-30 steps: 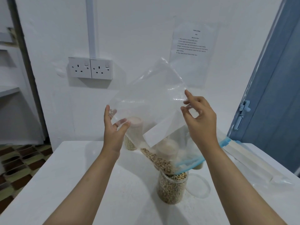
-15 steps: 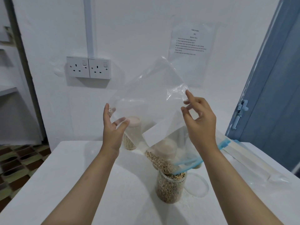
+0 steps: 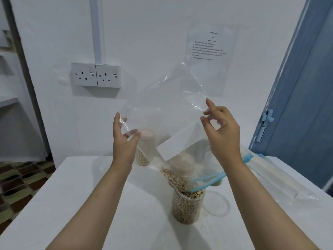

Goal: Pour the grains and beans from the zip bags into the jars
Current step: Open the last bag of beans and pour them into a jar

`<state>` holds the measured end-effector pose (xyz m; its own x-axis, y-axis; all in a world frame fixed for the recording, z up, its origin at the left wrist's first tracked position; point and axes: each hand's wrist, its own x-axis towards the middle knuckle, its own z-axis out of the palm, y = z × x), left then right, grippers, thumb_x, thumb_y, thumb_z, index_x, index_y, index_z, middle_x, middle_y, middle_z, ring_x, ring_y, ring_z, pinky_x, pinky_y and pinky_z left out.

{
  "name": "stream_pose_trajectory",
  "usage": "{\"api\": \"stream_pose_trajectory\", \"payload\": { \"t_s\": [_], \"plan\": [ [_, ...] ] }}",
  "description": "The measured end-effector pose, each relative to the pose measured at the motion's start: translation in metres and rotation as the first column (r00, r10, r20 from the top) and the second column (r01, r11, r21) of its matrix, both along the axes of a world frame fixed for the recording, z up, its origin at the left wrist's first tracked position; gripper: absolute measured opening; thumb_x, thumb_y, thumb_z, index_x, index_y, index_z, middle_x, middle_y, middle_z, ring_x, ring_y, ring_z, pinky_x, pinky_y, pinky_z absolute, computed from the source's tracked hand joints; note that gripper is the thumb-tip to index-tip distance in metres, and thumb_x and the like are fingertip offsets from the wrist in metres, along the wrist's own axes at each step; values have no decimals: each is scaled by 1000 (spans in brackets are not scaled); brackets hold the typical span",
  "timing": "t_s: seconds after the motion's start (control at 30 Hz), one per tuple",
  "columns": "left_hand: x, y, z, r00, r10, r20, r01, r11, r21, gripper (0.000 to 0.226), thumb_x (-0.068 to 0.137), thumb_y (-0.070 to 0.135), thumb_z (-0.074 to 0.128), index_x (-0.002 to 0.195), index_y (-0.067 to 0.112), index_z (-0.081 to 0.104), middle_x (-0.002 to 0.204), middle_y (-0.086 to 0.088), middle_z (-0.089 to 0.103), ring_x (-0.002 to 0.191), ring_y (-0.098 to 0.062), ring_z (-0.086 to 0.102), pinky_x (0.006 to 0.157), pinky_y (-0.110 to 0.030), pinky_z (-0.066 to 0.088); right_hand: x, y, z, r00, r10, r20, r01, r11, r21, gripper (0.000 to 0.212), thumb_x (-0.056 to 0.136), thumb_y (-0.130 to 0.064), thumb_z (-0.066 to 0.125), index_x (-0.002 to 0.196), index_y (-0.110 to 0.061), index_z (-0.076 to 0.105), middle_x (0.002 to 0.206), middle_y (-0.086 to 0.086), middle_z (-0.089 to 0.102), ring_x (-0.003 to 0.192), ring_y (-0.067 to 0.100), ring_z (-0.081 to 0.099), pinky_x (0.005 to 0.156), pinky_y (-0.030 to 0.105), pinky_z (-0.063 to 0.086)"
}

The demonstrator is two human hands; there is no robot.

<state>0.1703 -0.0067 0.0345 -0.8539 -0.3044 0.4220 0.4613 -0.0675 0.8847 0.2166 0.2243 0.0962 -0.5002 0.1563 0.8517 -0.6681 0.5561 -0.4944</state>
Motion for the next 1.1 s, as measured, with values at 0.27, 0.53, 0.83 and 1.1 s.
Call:
{"api": "stream_pose_trajectory", "payload": {
  "t_s": [0.27, 0.53, 0.83, 1.1],
  "plan": [
    [-1, 6, 4, 999, 39, -23, -40, 999, -10, 83, 92, -4, 59, 149, 45, 25, 144, 16, 41, 97, -2, 60, 81, -8, 43, 2, 6, -2, 1000, -17, 5, 17, 999, -43, 47, 94, -4, 64, 139, -18, 57, 101, -8, 59, 89, -2, 58, 83, 5, 41],
    [-1, 14, 1, 1000, -6, -16, 8, 996, 92, 78, 93, -10, 55, 152, 32, 26, 140, -1, 52, 91, -2, 59, 83, -13, 50, 7, 11, -3, 999, 22, 39, -20, 998, -55, 48, 94, -6, 65, 134, -30, 57, 102, -9, 63, 90, 0, 61, 87, 9, 43],
    [-9, 21, 8, 999, -16, -34, 19, 995, 102, 76, 93, -9, 57, 152, 30, 28, 134, 2, 52, 90, -6, 54, 84, -13, 50, 9, 24, -4, 992, 60, 115, -61, 998, 2, 49, 93, -4, 66, 137, -23, 58, 104, -14, 67, 87, 1, 61, 90, 11, 44],
    [-12, 22, 11, 1000, -2, -13, 4, 994, 109, 78, 95, -6, 56, 154, 31, 21, 136, 4, 52, 92, -3, 57, 85, -13, 47, 10, 26, -6, 994, 80, 70, -76, 996, -49, 47, 94, -4, 64, 137, -22, 58, 100, -11, 67, 88, 2, 61, 86, 7, 42]
  ]
}}
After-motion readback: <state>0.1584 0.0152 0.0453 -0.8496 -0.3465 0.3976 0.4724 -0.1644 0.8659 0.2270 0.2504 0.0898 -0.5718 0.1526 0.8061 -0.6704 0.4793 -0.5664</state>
